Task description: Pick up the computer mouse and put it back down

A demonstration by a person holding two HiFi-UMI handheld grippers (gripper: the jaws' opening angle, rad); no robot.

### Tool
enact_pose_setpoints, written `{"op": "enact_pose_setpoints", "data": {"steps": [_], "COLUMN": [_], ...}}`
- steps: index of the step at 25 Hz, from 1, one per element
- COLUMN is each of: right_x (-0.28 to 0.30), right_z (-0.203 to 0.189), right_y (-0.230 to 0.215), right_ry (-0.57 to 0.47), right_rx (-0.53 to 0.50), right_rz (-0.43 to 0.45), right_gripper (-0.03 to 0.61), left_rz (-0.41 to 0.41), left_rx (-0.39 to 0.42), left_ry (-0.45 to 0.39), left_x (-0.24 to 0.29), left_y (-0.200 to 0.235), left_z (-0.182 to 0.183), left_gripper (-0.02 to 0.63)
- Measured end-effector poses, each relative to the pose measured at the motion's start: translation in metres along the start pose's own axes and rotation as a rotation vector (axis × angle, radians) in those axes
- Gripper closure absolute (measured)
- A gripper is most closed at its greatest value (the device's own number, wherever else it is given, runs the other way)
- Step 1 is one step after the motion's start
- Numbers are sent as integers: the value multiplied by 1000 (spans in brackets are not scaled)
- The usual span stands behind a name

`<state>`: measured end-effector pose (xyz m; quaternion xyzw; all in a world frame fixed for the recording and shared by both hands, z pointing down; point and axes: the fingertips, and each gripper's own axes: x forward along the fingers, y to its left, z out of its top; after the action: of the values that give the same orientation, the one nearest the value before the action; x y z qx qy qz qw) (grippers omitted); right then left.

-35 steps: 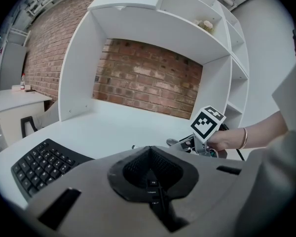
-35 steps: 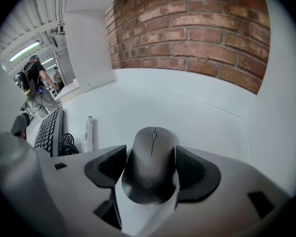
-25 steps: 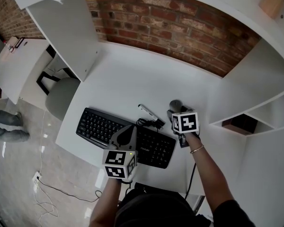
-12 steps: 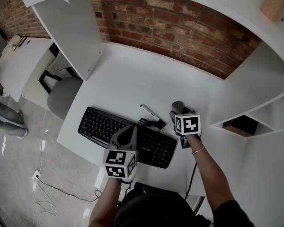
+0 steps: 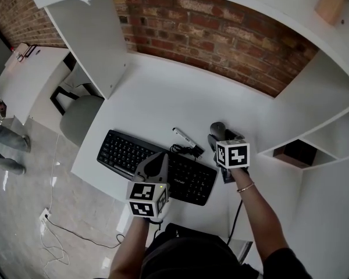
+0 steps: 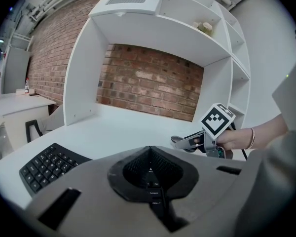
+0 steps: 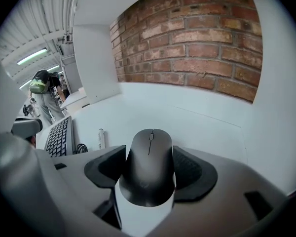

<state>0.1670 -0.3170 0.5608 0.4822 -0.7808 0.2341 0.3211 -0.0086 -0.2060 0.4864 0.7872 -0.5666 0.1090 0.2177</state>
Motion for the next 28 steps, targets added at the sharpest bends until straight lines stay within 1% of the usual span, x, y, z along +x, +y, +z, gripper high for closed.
{"op": "enact_pose_setpoints", "data": {"steps": [8,14,19,23,28], "right_x": [-10,-16,-20,-14,3], "right_z": [33,63,79,91,105], "right_y": [38,83,124,154,182], "right_ry": [-46,-96,-122,-127,-121], "right_rx": [-59,-119,-157,-182,-196], "right_rz": [84,173,221,236,231], "right_gripper": [291,291,291,291,291], "left_rz": [60,121,157,158,148], "left_rx": [-1,6,12,11,2], "left_ry": [-23,-36,-49,-61,-68], "left_x": [-15,-33,-50,-59,-62], "left_y": [10,25,46,66,97], "left_z": [8,14,18,22,28], "left_gripper": [604,604,604,604,604]}}
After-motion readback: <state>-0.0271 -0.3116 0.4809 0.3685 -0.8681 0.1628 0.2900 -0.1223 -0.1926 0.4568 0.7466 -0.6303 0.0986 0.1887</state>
